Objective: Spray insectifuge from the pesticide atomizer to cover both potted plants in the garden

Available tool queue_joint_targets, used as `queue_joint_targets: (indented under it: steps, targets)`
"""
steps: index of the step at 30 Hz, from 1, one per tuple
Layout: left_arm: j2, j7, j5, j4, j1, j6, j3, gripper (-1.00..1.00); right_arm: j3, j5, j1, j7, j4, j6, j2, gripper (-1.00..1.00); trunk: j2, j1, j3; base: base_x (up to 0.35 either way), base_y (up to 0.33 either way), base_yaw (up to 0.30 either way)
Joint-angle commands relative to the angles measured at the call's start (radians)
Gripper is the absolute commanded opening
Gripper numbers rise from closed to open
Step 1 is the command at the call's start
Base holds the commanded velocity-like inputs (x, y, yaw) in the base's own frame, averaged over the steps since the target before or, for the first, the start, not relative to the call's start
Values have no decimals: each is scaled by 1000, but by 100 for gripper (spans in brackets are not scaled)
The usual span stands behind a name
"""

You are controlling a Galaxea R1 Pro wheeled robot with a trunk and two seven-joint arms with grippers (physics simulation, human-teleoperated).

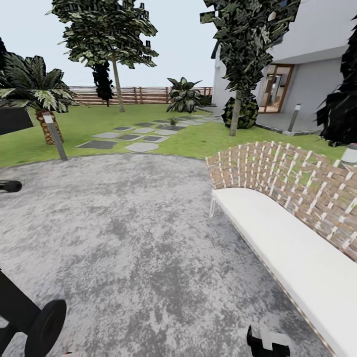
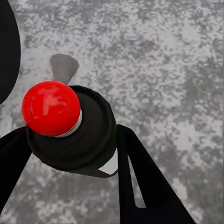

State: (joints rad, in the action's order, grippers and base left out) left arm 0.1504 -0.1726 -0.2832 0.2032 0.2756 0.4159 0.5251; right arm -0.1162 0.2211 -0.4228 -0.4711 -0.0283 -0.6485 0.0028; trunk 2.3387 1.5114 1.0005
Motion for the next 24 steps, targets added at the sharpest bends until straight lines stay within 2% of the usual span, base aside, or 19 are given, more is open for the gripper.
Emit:
queue_joint_targets:
  steps: [1,11,20,24]
  targets:
    - [0,-5,-7,-1,1,3,9,-100,-8,11,-1,-4,1,-2,0,100,0,0,1,340,0,13]
    - [0,-5,-7,-1,1,3,9,-100,-8,11,-1,-4,1,-2,0,100,0,0,1,340,0,7]
    - [0,-5,-7,-1,1,3,9,-100,-8,11,-1,-4,1,-2,1,100,0,0,1,340,-48,235]
    - [0,-5,-7,-1,1,3,9,-100,-8,11,-1,-4,1,-2,0,100,0,0,1,340,-91,67]
